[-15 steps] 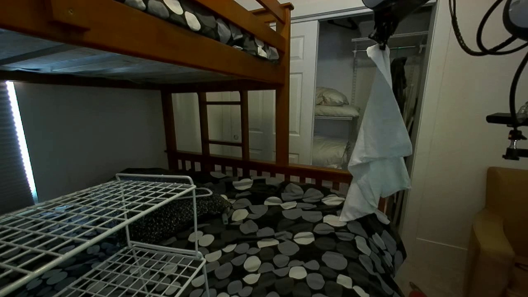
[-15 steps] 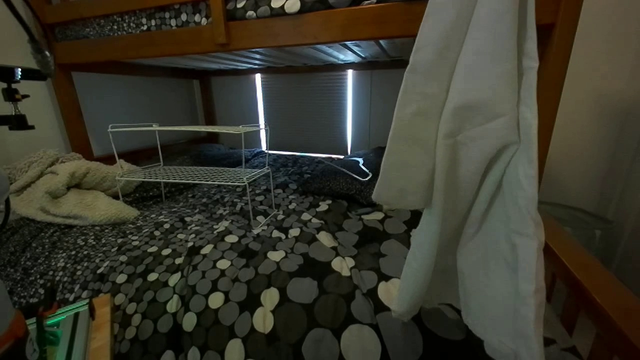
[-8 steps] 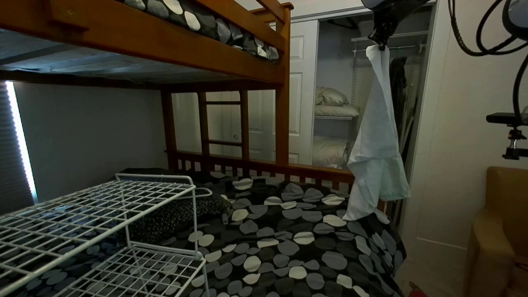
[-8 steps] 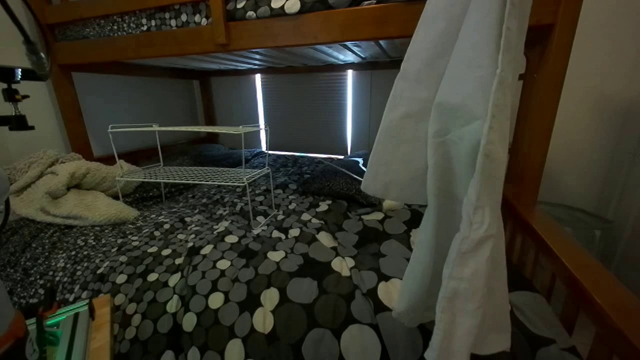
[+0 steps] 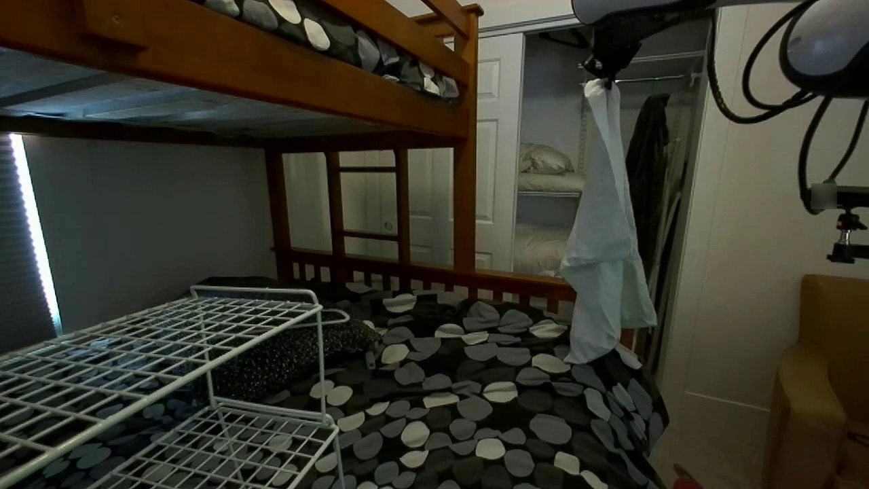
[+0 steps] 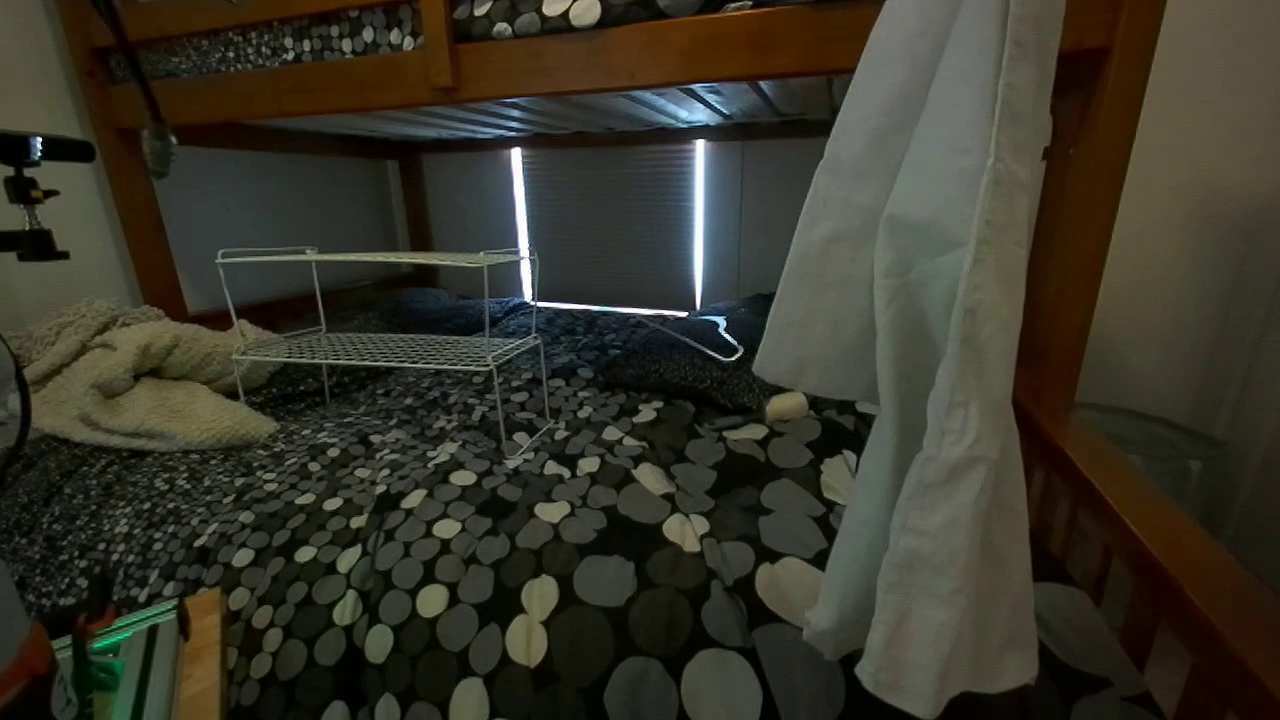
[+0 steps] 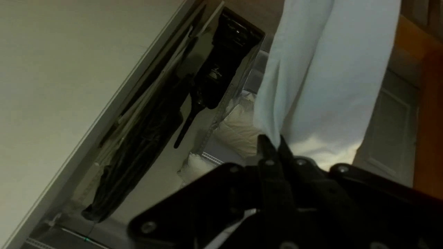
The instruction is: Pick up the white pillow case and unfold it, lay the white pillow case on the bed
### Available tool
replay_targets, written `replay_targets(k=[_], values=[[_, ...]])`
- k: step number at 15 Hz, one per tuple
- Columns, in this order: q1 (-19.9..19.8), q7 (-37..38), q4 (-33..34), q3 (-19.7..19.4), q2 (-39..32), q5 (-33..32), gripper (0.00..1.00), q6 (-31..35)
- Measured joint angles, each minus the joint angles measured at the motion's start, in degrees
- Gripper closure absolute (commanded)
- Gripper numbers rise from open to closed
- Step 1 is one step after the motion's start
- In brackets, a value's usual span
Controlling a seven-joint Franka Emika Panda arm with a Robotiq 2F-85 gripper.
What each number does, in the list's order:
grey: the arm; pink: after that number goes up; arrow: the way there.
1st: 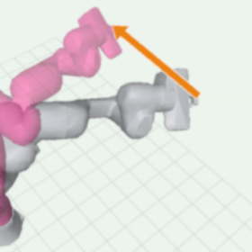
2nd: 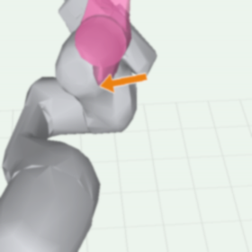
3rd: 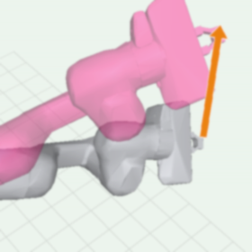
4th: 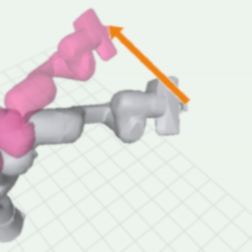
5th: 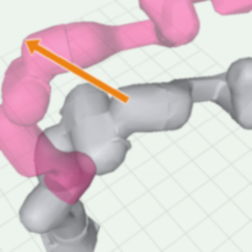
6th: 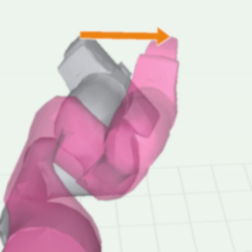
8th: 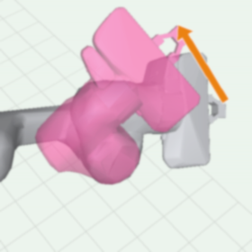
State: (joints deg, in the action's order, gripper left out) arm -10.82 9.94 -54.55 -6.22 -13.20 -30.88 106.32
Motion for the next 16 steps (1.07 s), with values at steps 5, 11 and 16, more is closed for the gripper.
replay_targets(k=[5,11,16], values=[[0.3,13.8,9.5,-0.6,-7.8,0.0,1.0,-5.1],[1.7,29.2,19.6,-2.8,-14.2,0.2,1.0,-11.6],[5.1,28.7,20.4,1.6,-14.4,5.1,1.0,-12.3]])
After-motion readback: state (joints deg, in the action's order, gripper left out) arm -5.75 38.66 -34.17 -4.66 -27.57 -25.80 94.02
